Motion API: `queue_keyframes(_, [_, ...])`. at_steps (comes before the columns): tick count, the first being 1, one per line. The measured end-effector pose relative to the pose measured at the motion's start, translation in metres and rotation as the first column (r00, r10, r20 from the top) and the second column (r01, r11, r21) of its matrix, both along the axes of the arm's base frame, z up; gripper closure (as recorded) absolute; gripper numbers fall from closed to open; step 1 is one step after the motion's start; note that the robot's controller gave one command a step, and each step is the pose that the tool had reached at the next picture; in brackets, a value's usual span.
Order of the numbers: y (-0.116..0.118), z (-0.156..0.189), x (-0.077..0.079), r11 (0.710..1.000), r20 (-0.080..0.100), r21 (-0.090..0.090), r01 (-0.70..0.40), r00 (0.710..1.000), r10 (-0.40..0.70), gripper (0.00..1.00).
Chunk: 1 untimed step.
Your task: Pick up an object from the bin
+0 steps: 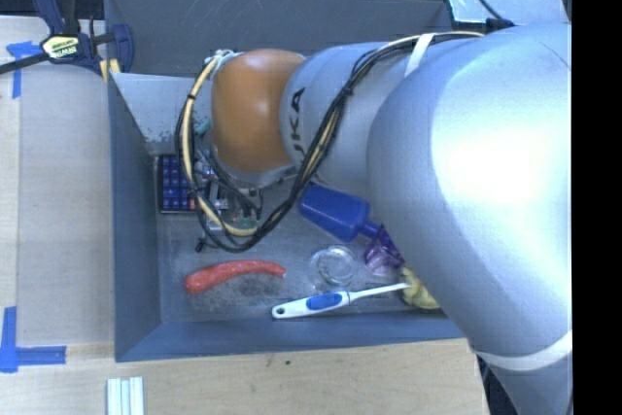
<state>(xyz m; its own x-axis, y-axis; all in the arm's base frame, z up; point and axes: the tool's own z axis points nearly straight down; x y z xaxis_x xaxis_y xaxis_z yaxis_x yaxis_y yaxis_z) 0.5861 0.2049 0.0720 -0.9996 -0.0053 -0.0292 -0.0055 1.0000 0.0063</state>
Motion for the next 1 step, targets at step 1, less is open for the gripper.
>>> queue_keyframes(1, [-0.0534, 0.0090, -0.0283, 0.991, 0.004, 0.003, 0.135, 0.991, -0.135, 0.00])
